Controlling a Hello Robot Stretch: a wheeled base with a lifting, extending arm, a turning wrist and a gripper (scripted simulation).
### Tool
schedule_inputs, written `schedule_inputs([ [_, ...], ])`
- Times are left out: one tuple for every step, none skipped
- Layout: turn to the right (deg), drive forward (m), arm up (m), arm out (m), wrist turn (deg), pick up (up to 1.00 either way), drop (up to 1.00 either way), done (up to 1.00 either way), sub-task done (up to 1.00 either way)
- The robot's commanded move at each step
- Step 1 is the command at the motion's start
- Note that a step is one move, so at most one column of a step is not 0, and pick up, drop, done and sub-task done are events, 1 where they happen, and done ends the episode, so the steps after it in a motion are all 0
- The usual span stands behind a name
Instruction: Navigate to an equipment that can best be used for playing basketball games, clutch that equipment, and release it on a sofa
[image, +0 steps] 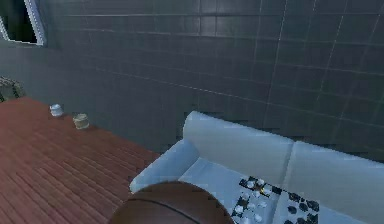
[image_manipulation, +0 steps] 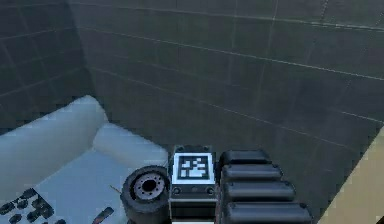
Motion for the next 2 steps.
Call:
schedule_inputs([
  [-45.0, 0.00, 0.00, 0.00, 0.0, 0.00, 0.00, 0.00, 0.00],
  [-21.0, 0.00, 0.00, 0.00, 0.0, 0.00, 0.00, 0.00, 0.00],
])
